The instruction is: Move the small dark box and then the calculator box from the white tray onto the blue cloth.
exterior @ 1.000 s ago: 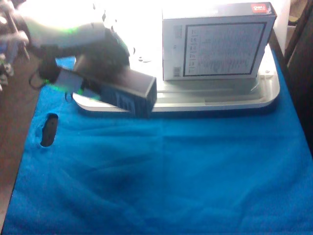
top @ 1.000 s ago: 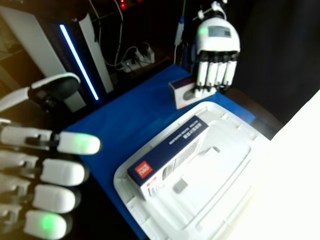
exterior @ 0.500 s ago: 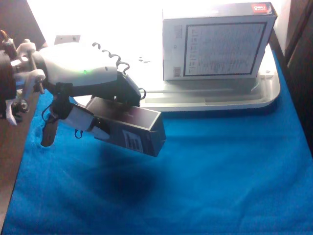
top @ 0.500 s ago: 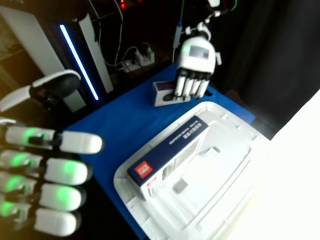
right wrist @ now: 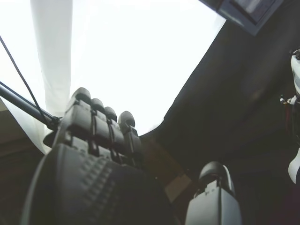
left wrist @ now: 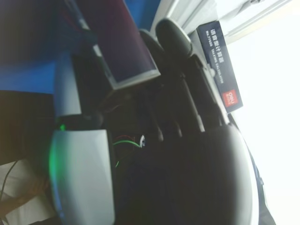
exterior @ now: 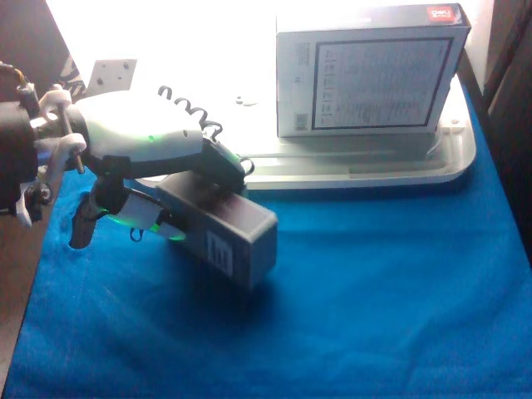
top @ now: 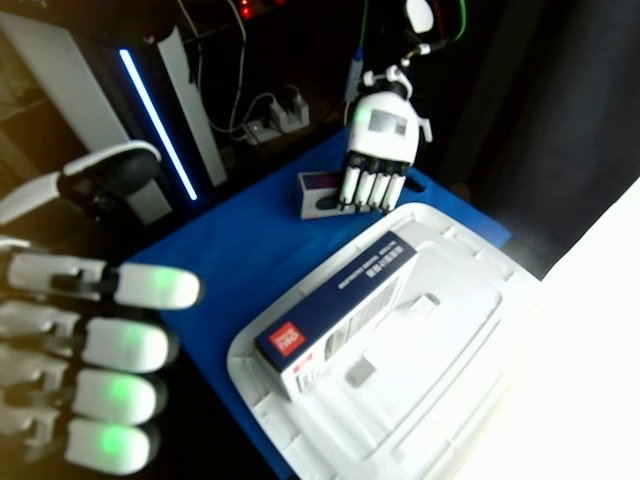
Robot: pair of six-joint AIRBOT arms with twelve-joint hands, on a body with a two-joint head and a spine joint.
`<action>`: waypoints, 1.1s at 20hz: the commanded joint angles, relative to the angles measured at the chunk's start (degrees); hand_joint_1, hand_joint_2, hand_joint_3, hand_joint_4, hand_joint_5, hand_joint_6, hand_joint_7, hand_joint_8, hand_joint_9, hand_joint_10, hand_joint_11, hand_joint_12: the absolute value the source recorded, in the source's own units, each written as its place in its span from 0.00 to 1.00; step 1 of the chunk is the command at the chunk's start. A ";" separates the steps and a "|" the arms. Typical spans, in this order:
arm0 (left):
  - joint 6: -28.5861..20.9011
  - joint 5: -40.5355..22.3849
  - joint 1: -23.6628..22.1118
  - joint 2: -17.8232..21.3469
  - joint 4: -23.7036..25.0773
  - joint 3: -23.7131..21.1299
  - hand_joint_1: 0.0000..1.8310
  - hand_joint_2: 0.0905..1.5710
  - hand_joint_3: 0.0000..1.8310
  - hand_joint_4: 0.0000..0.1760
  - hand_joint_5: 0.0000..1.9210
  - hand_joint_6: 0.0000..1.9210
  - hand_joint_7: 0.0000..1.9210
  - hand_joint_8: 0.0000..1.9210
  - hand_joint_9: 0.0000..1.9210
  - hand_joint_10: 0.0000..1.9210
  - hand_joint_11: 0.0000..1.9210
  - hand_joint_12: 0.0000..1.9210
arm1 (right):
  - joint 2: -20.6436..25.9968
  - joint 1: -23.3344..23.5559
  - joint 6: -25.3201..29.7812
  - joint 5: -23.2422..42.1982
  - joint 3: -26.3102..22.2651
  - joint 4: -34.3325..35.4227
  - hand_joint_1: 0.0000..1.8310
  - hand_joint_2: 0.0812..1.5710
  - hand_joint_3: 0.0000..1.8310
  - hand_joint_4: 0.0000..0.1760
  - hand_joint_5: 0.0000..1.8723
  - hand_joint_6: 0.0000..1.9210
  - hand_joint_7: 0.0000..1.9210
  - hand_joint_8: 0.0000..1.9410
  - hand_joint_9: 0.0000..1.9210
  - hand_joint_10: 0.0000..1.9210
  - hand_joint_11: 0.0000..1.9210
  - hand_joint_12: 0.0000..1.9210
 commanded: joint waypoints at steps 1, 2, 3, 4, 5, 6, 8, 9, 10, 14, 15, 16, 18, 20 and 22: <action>-1.25 -3.53 -0.48 -0.47 -1.85 0.30 0.67 0.59 0.00 0.00 0.30 0.03 0.35 0.03 0.36 0.04 0.23 0.32 | 0.12 0.82 0.34 6.84 0.28 1.36 0.09 0.52 0.00 0.00 0.07 0.00 0.01 0.00 0.02 0.00 0.04 0.02; -1.26 -3.63 -0.49 -0.48 -1.86 0.34 0.64 0.57 0.00 0.00 0.28 0.01 0.33 0.01 0.34 0.01 0.22 0.27 | 0.10 0.82 0.34 6.84 0.29 1.36 0.09 0.52 0.00 0.00 0.06 0.00 0.00 0.00 0.01 0.00 0.04 0.02; -1.27 -3.68 -0.50 -0.49 -1.89 0.43 0.61 0.56 0.00 0.00 0.26 0.00 0.31 0.00 0.32 0.00 0.21 0.25 | 0.10 0.82 0.34 6.84 0.29 1.36 0.10 0.52 0.00 0.00 0.06 0.00 0.00 0.00 0.01 0.00 0.04 0.02; -1.27 -3.87 -0.52 -0.47 -2.17 0.53 0.57 0.54 0.00 0.00 0.22 0.00 0.28 0.00 0.30 0.00 0.20 0.24 | 0.10 0.82 0.34 6.84 0.29 1.36 0.12 0.50 0.00 0.00 0.06 0.00 0.00 0.00 0.01 0.00 0.05 0.02; -1.30 -4.35 -0.56 -0.39 -2.62 0.62 0.53 0.50 0.00 0.00 0.18 0.00 0.25 0.00 0.27 0.00 0.18 0.25 | 0.10 0.82 0.34 6.83 0.29 1.36 0.16 0.47 0.00 0.00 0.07 0.00 0.00 0.00 0.01 0.00 0.05 0.02; -1.33 -4.87 -0.76 -0.22 -2.95 0.65 0.53 0.50 0.00 0.00 0.18 0.00 0.25 0.00 0.27 0.00 0.18 0.25 | 0.10 0.82 0.35 6.83 0.29 1.36 0.16 0.47 0.00 0.00 0.07 0.00 0.00 0.00 0.01 0.00 0.05 0.02; -1.34 -5.79 -2.24 0.44 -3.44 0.71 0.49 0.49 0.00 0.00 0.13 0.00 0.21 0.00 0.23 0.00 0.12 0.28 | 0.11 0.82 0.35 6.82 0.28 1.34 0.22 0.45 0.00 0.09 0.06 0.00 0.02 0.00 0.01 0.00 0.02 0.01; -1.34 -6.11 -3.47 0.90 -3.46 0.69 0.46 0.48 0.00 0.00 0.12 0.00 0.20 0.00 0.22 0.00 0.11 0.28 | 0.11 0.82 0.36 6.81 0.28 1.34 0.25 0.44 0.00 0.16 0.06 0.00 0.02 0.00 0.00 0.00 0.02 0.01; -1.34 -6.44 -4.64 1.35 -3.57 0.69 0.45 0.47 0.00 0.01 0.13 0.00 0.20 0.00 0.22 0.00 0.10 0.27 | 0.11 0.83 0.38 6.80 0.29 1.34 0.28 0.43 0.00 0.20 0.06 0.00 0.02 0.00 0.01 0.00 0.02 0.01; -1.34 -7.39 -9.00 3.04 -4.26 0.73 0.46 0.46 0.00 0.40 0.15 0.00 0.24 0.00 0.27 0.01 0.13 0.37 | 0.10 0.83 0.58 6.38 0.77 3.10 0.34 0.42 0.00 0.28 0.05 0.00 0.03 0.00 0.01 0.00 0.01 0.01; -1.34 -7.28 -9.82 3.21 -4.40 1.11 0.49 0.46 0.00 0.44 0.13 0.00 0.22 0.00 0.25 0.00 0.15 0.34 | -0.41 0.83 1.13 6.37 1.41 3.29 0.34 0.42 0.00 0.19 0.06 0.00 0.04 0.01 0.02 0.01 0.02 0.01; -1.33 -7.18 -10.20 3.20 -4.49 1.46 0.49 0.46 0.00 0.44 0.13 0.00 0.22 0.00 0.25 0.00 0.15 0.34 | -1.17 0.83 2.38 6.26 2.29 3.30 0.34 0.42 0.00 0.19 0.06 0.00 0.04 0.01 0.02 0.01 0.02 0.01; -1.20 -7.01 -10.83 3.10 -5.13 2.31 0.50 0.50 0.00 0.54 0.12 0.00 0.21 0.00 0.23 0.00 0.10 0.38 | -3.06 0.88 4.68 5.11 4.39 3.30 0.36 0.40 0.00 0.11 0.09 0.00 0.06 0.00 0.04 0.00 0.05 0.03; 0.74 -6.59 -10.87 3.42 -7.82 2.83 0.53 0.52 0.00 0.50 0.12 0.00 0.20 0.00 0.24 0.00 0.09 0.42 | -4.76 4.49 4.69 0.25 5.86 1.22 0.40 0.38 0.00 0.05 0.12 0.00 0.08 0.00 0.08 0.00 0.09 0.06; 4.02 -5.40 -10.87 3.60 -10.92 3.29 0.55 0.54 0.01 0.56 0.11 0.00 0.20 0.00 0.23 0.00 0.08 0.41 | -6.51 7.93 4.70 -4.04 7.18 -1.63 0.42 0.33 0.00 0.00 0.14 0.00 0.12 0.00 0.22 0.00 0.13 0.56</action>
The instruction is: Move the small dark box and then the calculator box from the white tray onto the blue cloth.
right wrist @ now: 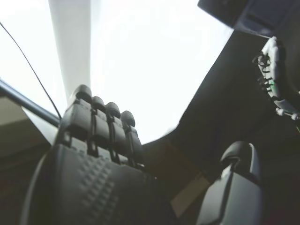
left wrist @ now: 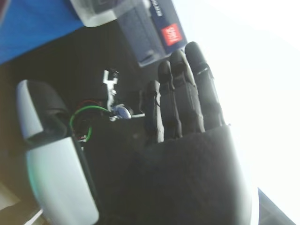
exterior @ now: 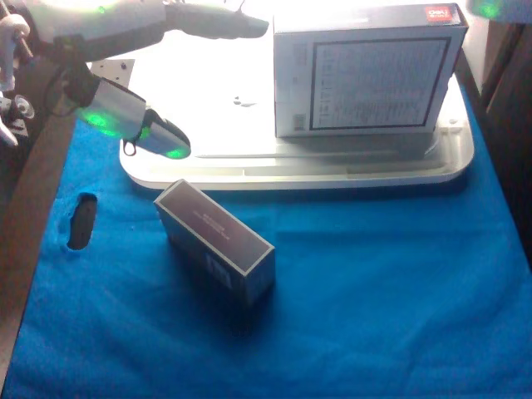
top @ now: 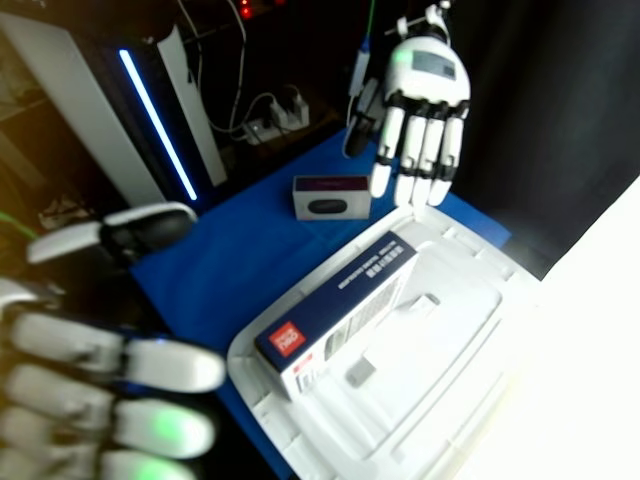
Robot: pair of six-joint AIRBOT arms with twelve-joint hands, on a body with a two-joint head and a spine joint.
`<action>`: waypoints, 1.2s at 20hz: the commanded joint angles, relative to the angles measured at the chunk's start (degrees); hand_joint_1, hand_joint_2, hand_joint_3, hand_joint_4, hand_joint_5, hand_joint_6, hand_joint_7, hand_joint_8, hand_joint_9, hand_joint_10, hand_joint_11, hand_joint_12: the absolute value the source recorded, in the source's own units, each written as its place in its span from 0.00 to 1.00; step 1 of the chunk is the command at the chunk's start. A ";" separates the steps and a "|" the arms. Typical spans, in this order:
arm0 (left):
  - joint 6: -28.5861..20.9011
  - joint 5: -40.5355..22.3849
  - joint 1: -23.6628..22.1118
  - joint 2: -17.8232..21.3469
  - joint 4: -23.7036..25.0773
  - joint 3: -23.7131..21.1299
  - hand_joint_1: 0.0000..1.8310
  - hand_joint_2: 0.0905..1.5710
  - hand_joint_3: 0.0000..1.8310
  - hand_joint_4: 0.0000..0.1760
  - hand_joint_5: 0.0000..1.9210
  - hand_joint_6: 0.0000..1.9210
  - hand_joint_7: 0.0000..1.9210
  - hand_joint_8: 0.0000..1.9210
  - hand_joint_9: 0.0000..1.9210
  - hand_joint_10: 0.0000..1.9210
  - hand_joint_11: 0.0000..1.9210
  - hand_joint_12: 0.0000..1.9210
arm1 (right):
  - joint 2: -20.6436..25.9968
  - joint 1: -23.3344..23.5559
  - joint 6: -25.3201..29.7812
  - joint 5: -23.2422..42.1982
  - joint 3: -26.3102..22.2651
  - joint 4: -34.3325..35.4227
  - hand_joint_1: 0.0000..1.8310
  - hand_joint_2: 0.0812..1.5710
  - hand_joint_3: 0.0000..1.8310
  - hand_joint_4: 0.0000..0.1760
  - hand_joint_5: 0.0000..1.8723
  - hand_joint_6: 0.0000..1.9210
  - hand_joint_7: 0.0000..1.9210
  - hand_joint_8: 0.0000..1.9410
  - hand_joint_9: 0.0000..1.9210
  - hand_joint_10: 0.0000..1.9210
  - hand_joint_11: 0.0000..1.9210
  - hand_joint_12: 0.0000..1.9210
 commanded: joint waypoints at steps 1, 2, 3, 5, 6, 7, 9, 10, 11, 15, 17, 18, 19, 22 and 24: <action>1.60 -2.17 -0.86 0.07 -3.54 0.53 0.53 0.55 0.00 0.47 0.11 0.00 0.20 0.00 0.24 0.00 0.10 0.40 | -0.29 0.77 0.46 3.55 0.56 1.19 0.43 0.34 0.00 0.00 0.14 0.00 0.13 0.00 0.22 0.00 0.09 0.56; 3.68 -1.23 -0.94 -0.30 -4.99 0.82 0.53 0.55 0.00 0.47 0.11 0.00 0.20 0.00 0.24 0.00 0.10 0.40 | -0.92 1.07 0.48 2.48 1.12 0.87 0.43 0.34 0.00 0.00 0.14 0.00 0.13 0.00 0.22 0.00 0.09 0.56; 5.05 -0.75 -0.97 -0.98 -6.62 1.59 0.53 0.55 0.00 0.38 0.10 0.00 0.19 0.00 0.22 0.00 0.08 0.39 | -1.77 1.47 0.51 0.47 1.91 0.35 0.42 0.36 0.01 0.00 0.13 0.00 0.15 0.01 0.25 0.01 0.12 0.58; 5.07 -0.72 -1.02 -1.97 -8.31 3.02 0.50 0.55 0.00 0.40 0.08 0.00 0.18 0.00 0.22 0.00 0.06 0.41 | -2.76 2.47 0.53 -3.48 3.07 -1.23 0.43 0.37 0.00 0.00 0.15 0.00 0.19 0.00 0.24 0.00 0.06 0.59; 5.08 -0.89 -1.04 -2.05 -9.35 3.39 0.48 0.55 0.00 0.44 0.08 0.00 0.18 0.00 0.22 0.00 0.06 0.41 | -3.26 3.35 0.53 -5.81 3.69 -2.36 0.44 0.35 0.00 0.00 0.15 0.00 0.20 0.00 0.24 0.00 0.02 0.62; 5.08 -1.12 -1.04 -2.05 -9.94 3.58 0.48 0.55 0.00 0.44 0.08 0.00 0.18 0.00 0.22 0.00 0.06 0.41 | -3.65 4.24 0.54 -7.88 4.22 -3.46 0.44 0.35 0.00 0.00 0.15 0.00 0.20 0.00 0.24 0.00 0.02 0.62; 5.08 -1.50 -1.04 -2.19 -10.70 3.83 0.45 0.52 0.00 0.51 0.08 0.00 0.18 0.00 0.23 0.00 0.08 0.42 | -4.10 4.63 0.54 -9.11 4.71 -3.71 0.42 0.38 0.00 0.00 0.15 0.00 0.18 0.00 0.19 0.00 0.00 0.61; 5.08 -1.66 -1.05 -2.20 -11.02 3.85 0.45 0.52 0.00 0.51 0.08 0.00 0.18 0.00 0.23 0.00 0.08 0.42 | -4.36 4.69 0.55 -9.35 4.98 -3.71 0.42 0.38 0.00 0.00 0.15 0.00 0.18 0.00 0.19 0.00 0.00 0.61; 5.08 -2.15 -1.05 -2.30 -11.46 3.87 0.45 0.51 0.00 0.52 0.08 0.00 0.19 0.00 0.23 0.00 0.08 0.42 | -4.70 4.79 0.55 -10.28 5.31 -3.71 0.39 0.39 0.00 0.00 0.15 0.00 0.18 0.00 0.20 0.00 0.00 0.60; 5.07 -4.20 -1.15 -2.49 -12.15 3.74 0.45 0.54 0.00 0.45 0.08 0.00 0.19 0.00 0.24 0.00 0.10 0.41 | -6.41 4.79 1.15 -13.17 6.93 -4.29 0.41 0.38 0.00 0.00 0.16 0.00 0.18 0.00 0.19 0.00 0.00 0.61; 5.08 -4.37 -1.53 -2.47 -12.15 3.73 0.46 0.54 0.00 0.40 0.07 0.00 0.19 0.00 0.25 0.00 0.10 0.41 | -8.11 4.79 5.36 -13.77 9.06 -6.80 0.41 0.37 0.00 0.00 0.16 0.00 0.18 0.00 0.19 0.00 0.01 0.60; 5.07 -4.37 -1.72 -2.49 -12.18 3.80 0.46 0.53 0.00 0.42 0.07 0.00 0.19 0.00 0.24 0.00 0.09 0.40 | -9.27 4.79 7.69 -13.88 10.43 -7.94 0.40 0.37 0.00 0.00 0.16 0.00 0.18 0.00 0.20 0.01 0.02 0.60; 5.07 -4.42 -1.92 -2.57 -12.43 3.90 0.47 0.53 0.00 0.46 0.07 0.00 0.19 0.00 0.24 0.00 0.09 0.40 | -10.05 4.79 8.34 -14.43 11.13 -8.47 0.40 0.38 0.00 0.00 0.16 0.00 0.17 0.00 0.19 0.00 0.02 0.56; 5.07 -4.71 -2.28 -2.68 -12.55 3.90 0.47 0.53 0.00 0.44 0.06 0.00 0.19 0.00 0.24 0.00 0.09 0.40 | -10.61 4.78 8.34 -14.95 11.20 -8.74 0.42 0.35 0.00 0.00 0.17 0.00 0.18 0.00 0.18 0.00 0.01 0.51; 5.07 -4.93 -2.44 -2.80 -12.80 3.91 0.48 0.53 0.00 0.44 0.06 0.00 0.19 0.00 0.24 0.00 0.09 0.40 | -10.96 4.78 8.34 -15.97 11.36 -9.17 0.45 0.35 0.00 0.00 0.18 0.00 0.19 0.00 0.19 0.00 0.00 0.54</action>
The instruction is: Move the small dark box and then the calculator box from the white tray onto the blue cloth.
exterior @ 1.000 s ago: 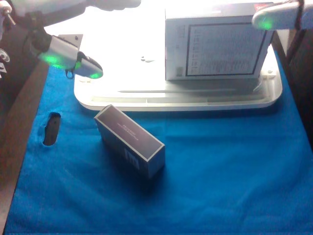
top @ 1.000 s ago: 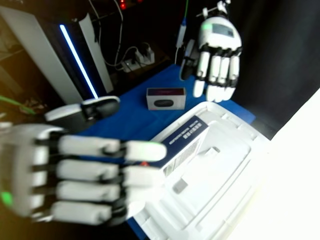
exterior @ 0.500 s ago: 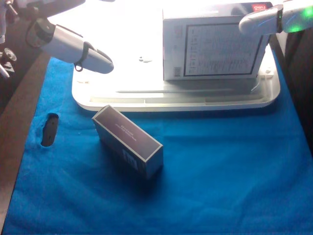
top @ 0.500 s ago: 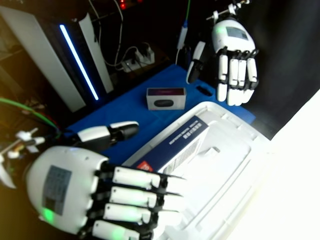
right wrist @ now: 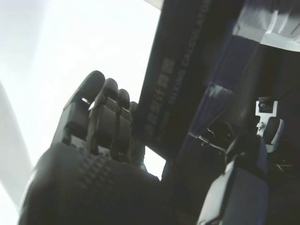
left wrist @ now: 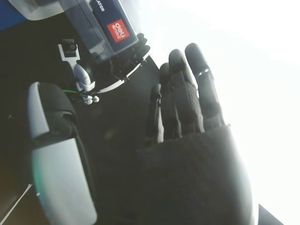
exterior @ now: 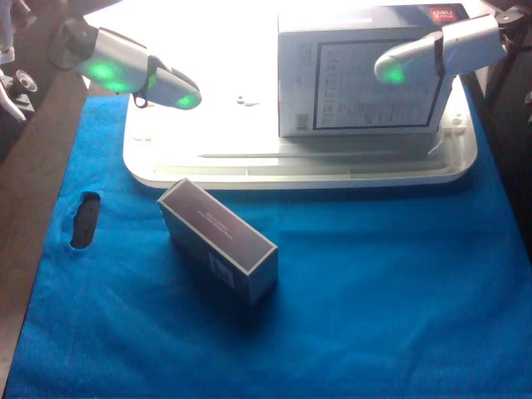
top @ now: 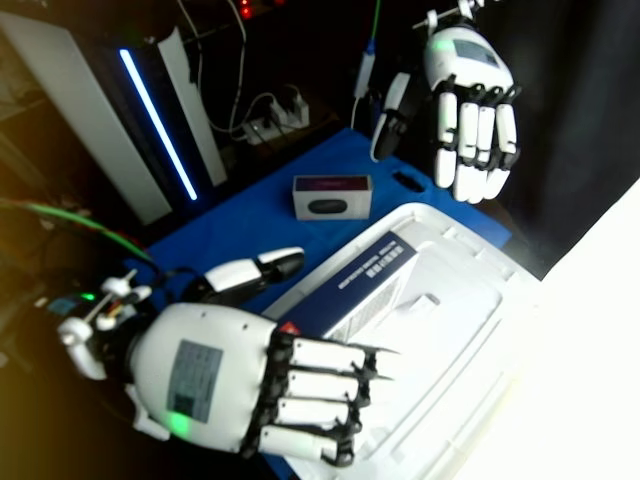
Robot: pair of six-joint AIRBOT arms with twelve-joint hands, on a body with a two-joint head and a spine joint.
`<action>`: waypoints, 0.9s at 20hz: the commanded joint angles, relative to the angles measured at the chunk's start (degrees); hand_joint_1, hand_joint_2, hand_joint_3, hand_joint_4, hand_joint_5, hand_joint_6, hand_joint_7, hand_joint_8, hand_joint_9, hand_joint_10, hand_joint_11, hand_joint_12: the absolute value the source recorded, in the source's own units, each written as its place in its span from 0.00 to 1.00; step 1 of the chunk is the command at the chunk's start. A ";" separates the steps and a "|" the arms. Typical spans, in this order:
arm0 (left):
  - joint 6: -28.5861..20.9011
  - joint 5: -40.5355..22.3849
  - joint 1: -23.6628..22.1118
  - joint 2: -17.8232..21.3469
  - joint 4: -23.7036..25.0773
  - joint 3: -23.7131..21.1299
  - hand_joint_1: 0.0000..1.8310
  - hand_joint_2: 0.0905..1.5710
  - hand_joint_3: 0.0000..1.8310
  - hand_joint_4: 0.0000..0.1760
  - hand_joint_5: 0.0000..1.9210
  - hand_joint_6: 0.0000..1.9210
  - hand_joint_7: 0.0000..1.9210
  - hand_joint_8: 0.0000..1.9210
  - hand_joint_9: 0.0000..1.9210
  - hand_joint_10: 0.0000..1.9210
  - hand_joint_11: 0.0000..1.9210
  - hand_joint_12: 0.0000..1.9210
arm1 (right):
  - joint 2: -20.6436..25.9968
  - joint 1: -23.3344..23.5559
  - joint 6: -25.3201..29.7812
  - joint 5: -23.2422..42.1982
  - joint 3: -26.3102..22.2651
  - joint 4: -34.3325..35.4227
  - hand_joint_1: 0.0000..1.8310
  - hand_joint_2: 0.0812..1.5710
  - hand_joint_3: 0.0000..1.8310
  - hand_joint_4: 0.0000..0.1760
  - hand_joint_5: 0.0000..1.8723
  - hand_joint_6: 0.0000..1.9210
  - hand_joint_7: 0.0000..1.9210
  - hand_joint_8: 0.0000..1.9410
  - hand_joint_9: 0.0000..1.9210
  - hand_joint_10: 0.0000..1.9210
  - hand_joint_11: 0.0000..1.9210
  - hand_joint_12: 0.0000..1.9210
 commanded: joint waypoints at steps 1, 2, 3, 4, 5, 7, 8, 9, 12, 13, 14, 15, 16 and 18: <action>-0.04 -5.37 -1.10 -0.35 -2.52 0.24 0.48 0.53 0.00 0.44 0.06 0.00 0.19 0.00 0.24 0.00 0.09 0.40 | -0.18 0.99 0.47 5.63 0.37 1.45 0.45 0.35 0.00 0.00 0.18 0.00 0.19 0.00 0.19 0.00 0.00 0.54; -0.04 -5.45 -1.11 -0.35 -2.61 0.24 0.48 0.53 0.00 0.46 0.06 0.00 0.19 0.00 0.23 0.00 0.09 0.40 | -0.22 0.99 0.48 5.51 0.46 1.45 0.47 0.34 0.00 0.00 0.22 0.00 0.21 0.00 0.25 0.01 0.10 0.54; -0.04 -5.47 -1.11 -0.35 -2.65 0.25 0.48 0.53 0.00 0.46 0.06 0.00 0.19 0.00 0.23 0.00 0.09 0.40 | -0.22 0.99 0.48 5.46 0.50 1.45 0.47 0.34 0.00 0.00 0.22 0.00 0.21 0.00 0.25 0.01 0.10 0.54; -0.04 -5.47 -1.11 -0.35 -2.74 0.30 0.48 0.53 0.00 0.43 0.06 0.00 0.19 0.00 0.24 0.00 0.09 0.41 | -0.22 0.99 0.48 5.45 0.50 1.45 0.54 0.37 0.00 0.00 0.33 0.01 0.34 0.01 0.34 0.02 0.17 0.51; -0.04 -5.47 -1.10 -0.35 -2.88 0.36 0.48 0.53 0.00 0.42 0.06 0.00 0.19 0.00 0.24 0.00 0.09 0.41 | -0.22 0.99 0.48 5.45 0.51 1.45 0.57 0.38 0.00 0.00 0.37 0.00 0.39 0.01 0.38 0.01 0.22 0.45; -0.04 -5.50 -1.07 -0.39 -3.14 0.45 0.48 0.54 0.00 0.37 0.06 0.00 0.19 0.00 0.24 0.00 0.08 0.44 | -0.22 0.99 0.48 5.45 0.51 1.45 0.64 0.43 0.00 0.00 0.50 0.01 0.52 0.01 0.51 0.02 0.34 0.41; -0.04 -5.66 -1.04 -0.41 -3.43 0.49 0.49 0.54 0.00 0.35 0.06 0.00 0.19 0.00 0.24 0.00 0.08 0.44 | -0.22 0.99 0.48 5.45 0.60 1.47 0.67 0.46 0.00 0.00 0.55 0.01 0.57 0.01 0.56 0.02 0.37 0.43; -0.04 -5.67 -1.02 -0.42 -3.51 0.51 0.49 0.54 0.00 0.35 0.06 0.00 0.19 0.00 0.24 0.00 0.08 0.44 | -0.22 0.99 0.48 5.44 0.66 1.48 0.67 0.46 0.00 0.00 0.55 0.01 0.57 0.01 0.56 0.02 0.37 0.43; -0.03 -5.76 -0.95 -0.43 -3.92 0.59 0.48 0.54 0.00 0.39 0.06 0.00 0.19 0.00 0.24 0.00 0.07 0.47 | -0.30 0.98 0.48 5.30 0.80 1.94 0.72 0.61 0.00 0.00 0.74 0.00 0.66 0.37 0.73 0.18 0.53 0.71; -0.03 -5.76 -0.89 -0.43 -4.03 0.65 0.48 0.54 0.00 0.44 0.06 0.00 0.19 0.00 0.24 0.00 0.07 0.47 | -0.30 0.98 0.48 5.30 0.82 1.96 0.72 0.61 0.00 0.00 0.75 0.01 0.69 0.31 0.72 0.19 0.53 0.68; 0.00 -5.76 -0.79 -0.44 -4.13 0.67 0.48 0.55 0.00 0.44 0.06 0.00 0.19 0.00 0.24 0.00 0.06 0.47 | -0.30 0.98 0.48 5.30 0.84 1.96 0.71 0.61 0.00 0.00 0.70 0.14 0.75 0.15 0.74 0.15 0.57 0.64; 0.02 -5.79 -0.60 -0.44 -4.34 0.70 0.48 0.55 0.00 0.44 0.06 0.00 0.19 0.00 0.24 0.00 0.06 0.47 | -0.29 0.98 0.48 5.30 0.87 1.96 0.71 0.61 0.00 0.00 0.70 0.14 0.75 0.15 0.74 0.15 0.57 0.64; 0.03 -5.85 -0.35 -0.44 -4.63 0.79 0.47 0.55 0.00 0.49 0.06 0.00 0.19 0.00 0.24 0.00 0.06 0.47 | -0.27 0.98 0.48 5.31 0.82 1.95 0.70 0.60 0.00 0.00 0.68 0.22 0.76 0.10 0.74 0.12 0.56 0.62; 0.06 -5.85 0.21 -0.44 -5.04 0.96 0.46 0.54 0.00 0.51 0.05 0.00 0.18 0.00 0.23 0.00 0.06 0.47 | -0.26 0.99 0.49 5.34 -0.11 0.48 0.71 0.61 0.00 0.00 0.67 0.18 0.74 0.19 0.78 0.13 0.63 0.61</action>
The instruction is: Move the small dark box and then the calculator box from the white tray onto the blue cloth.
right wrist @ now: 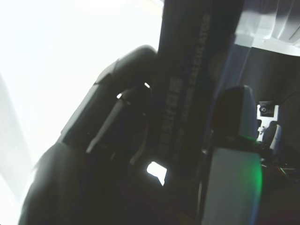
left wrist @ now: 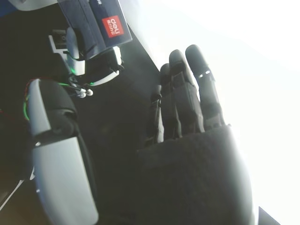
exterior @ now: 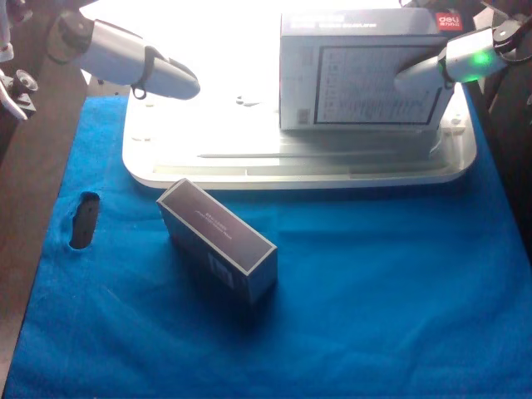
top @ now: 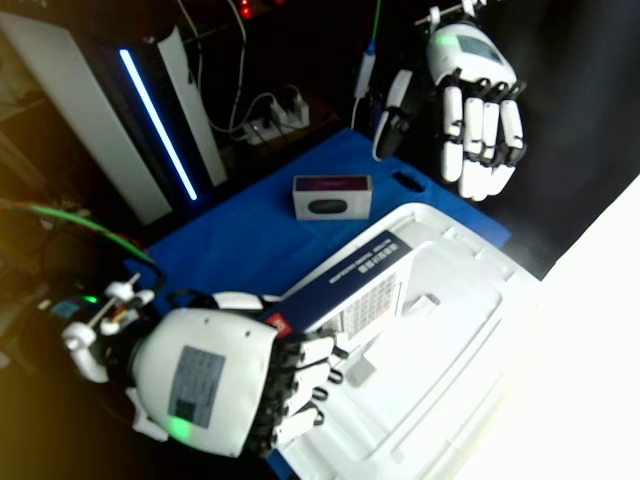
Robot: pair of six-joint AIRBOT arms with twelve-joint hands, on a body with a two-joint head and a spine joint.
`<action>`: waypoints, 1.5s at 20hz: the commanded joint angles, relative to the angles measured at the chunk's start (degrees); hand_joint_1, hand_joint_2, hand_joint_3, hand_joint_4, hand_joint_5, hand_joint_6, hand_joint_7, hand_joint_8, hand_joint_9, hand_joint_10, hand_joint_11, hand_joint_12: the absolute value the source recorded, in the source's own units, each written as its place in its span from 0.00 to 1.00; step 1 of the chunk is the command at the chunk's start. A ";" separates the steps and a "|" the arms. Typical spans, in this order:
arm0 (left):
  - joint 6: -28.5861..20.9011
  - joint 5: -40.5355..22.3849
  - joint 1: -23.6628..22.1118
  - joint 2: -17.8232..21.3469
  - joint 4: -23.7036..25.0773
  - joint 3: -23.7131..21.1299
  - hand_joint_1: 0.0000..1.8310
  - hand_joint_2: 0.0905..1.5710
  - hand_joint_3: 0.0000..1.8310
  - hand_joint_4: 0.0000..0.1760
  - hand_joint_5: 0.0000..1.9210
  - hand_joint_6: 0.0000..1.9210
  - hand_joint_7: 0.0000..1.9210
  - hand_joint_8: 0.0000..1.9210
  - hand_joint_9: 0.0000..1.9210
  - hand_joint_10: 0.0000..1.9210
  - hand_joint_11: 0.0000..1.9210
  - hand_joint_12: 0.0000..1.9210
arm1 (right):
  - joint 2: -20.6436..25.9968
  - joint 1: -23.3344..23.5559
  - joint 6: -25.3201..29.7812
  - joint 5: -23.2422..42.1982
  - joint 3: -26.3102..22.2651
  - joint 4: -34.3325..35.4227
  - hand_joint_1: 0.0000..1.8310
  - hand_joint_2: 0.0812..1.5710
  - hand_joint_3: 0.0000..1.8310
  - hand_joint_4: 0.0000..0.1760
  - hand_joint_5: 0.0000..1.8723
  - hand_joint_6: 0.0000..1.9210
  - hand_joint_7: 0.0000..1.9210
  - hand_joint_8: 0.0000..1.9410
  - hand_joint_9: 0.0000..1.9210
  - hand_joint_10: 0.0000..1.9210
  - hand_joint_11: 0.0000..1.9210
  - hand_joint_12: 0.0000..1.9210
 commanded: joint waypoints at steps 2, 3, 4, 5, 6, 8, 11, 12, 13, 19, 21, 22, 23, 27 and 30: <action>0.18 -5.11 0.02 -0.18 -2.58 0.37 0.46 0.55 0.00 0.50 0.05 0.00 0.17 0.00 0.22 0.00 0.04 0.49 | 0.70 1.14 0.40 7.37 -1.30 -0.12 0.72 0.61 0.00 0.00 0.65 0.20 0.75 0.18 0.79 0.14 0.63 0.63; 0.47 -4.73 0.14 -0.18 -2.59 0.43 0.46 0.55 0.00 0.50 0.05 0.00 0.17 0.00 0.22 0.00 0.04 0.49 | 1.39 1.15 0.39 8.44 -2.09 -0.40 0.72 0.61 0.00 0.00 0.65 0.20 0.75 0.18 0.79 0.14 0.63 0.63; 0.69 -4.34 0.29 -0.17 -2.62 0.50 0.47 0.54 0.00 0.51 0.06 0.00 0.18 0.00 0.23 0.00 0.05 0.45 | 2.38 1.15 0.39 10.20 -3.12 -0.80 0.66 0.63 0.00 0.00 0.65 0.29 0.76 0.07 0.82 0.15 0.64 0.66; 0.81 -4.18 0.50 -0.13 -2.94 0.60 0.45 0.53 0.00 0.56 0.07 0.00 0.19 0.00 0.23 0.00 0.05 0.45 | 3.32 1.15 0.39 11.70 -4.12 -1.03 0.66 0.62 0.00 0.00 0.66 0.28 0.77 0.06 0.82 0.16 0.67 0.64; 0.90 -4.17 0.75 -0.08 -3.36 0.66 0.44 0.52 0.00 0.57 0.07 0.00 0.19 0.00 0.24 0.00 0.06 0.44 | 3.92 1.15 0.39 12.79 -4.78 -1.14 0.70 0.62 0.00 0.00 0.72 0.06 0.71 0.26 0.82 0.16 0.68 0.63; 1.51 -4.15 1.92 0.25 -4.78 0.76 0.45 0.52 0.00 0.57 0.07 0.00 0.20 0.00 0.25 0.00 0.08 0.41 | 5.46 1.15 0.38 14.73 -6.36 -1.71 0.72 0.60 0.00 0.00 0.74 0.02 0.74 0.20 0.82 0.16 0.68 0.63; 2.73 -4.13 3.62 0.64 -7.52 1.02 0.45 0.51 0.00 0.67 0.07 0.00 0.20 0.00 0.25 0.00 0.09 0.39 | 7.28 1.15 0.36 16.92 -8.65 -2.57 0.71 0.62 0.00 0.00 0.63 0.22 0.69 0.32 0.80 0.16 0.66 0.60; 3.13 -4.04 4.01 0.78 -8.28 1.08 0.46 0.52 0.00 0.64 0.07 0.00 0.20 0.00 0.25 0.00 0.08 0.39 | 8.22 1.15 0.28 17.88 -9.88 -2.94 0.66 0.64 0.00 0.00 0.62 0.33 0.70 0.20 0.77 0.23 0.63 0.65; 3.28 -3.95 4.45 0.96 -8.89 1.14 0.46 0.52 0.00 0.67 0.06 0.00 0.20 0.00 0.24 0.00 0.08 0.39 | 8.64 1.15 0.27 18.07 -10.57 -3.15 0.65 0.66 0.00 0.00 0.59 0.39 0.72 0.12 0.74 0.30 0.61 0.70; 3.58 -2.60 6.01 1.67 -10.17 2.06 0.44 0.53 0.00 0.70 0.06 0.00 0.19 0.00 0.22 0.00 0.05 0.45 | 10.63 1.14 -0.98 19.62 -14.89 -4.93 0.65 0.64 0.00 0.00 0.62 0.34 0.77 0.01 0.74 0.35 0.65 0.65; 3.67 -2.25 6.01 1.95 -10.37 2.27 0.43 0.52 0.00 0.72 0.06 0.00 0.19 0.00 0.22 0.00 0.05 0.45 | 11.64 1.11 -1.02 19.66 -16.06 -6.20 0.65 0.64 0.00 0.00 0.62 0.34 0.77 0.01 0.74 0.34 0.65 0.64; 3.95 -2.13 6.03 2.14 -10.68 2.26 0.43 0.52 0.00 0.78 0.06 0.00 0.19 0.00 0.22 0.00 0.04 0.41 | 12.06 1.09 -1.06 19.66 -16.57 -6.67 0.65 0.64 0.00 0.00 0.62 0.34 0.77 0.01 0.74 0.34 0.65 0.64; 4.17 -2.01 6.06 2.25 -10.95 2.26 0.43 0.52 0.00 0.81 0.06 0.00 0.19 0.00 0.22 0.00 0.04 0.40 | 12.41 1.07 -1.16 19.66 -17.01 -7.00 0.65 0.64 0.00 0.00 0.62 0.34 0.79 0.01 0.74 0.37 0.64 0.67; 5.35 -1.53 6.37 2.43 -12.04 2.26 0.42 0.53 0.00 0.82 0.07 0.00 0.19 0.00 0.21 0.00 0.04 0.40 | 13.30 0.75 -1.24 19.66 -18.49 -8.43 0.65 0.65 0.00 0.00 0.60 0.38 0.79 0.00 0.72 0.43 0.64 0.73; 6.92 -1.50 6.92 2.49 -13.90 2.26 0.43 0.53 0.00 0.81 0.07 0.00 0.19 0.00 0.21 0.00 0.05 0.36 | 13.74 -0.14 -1.45 19.66 -20.02 -9.13 0.70 0.65 0.00 0.00 0.56 0.32 0.66 0.37 0.71 0.36 0.63 0.66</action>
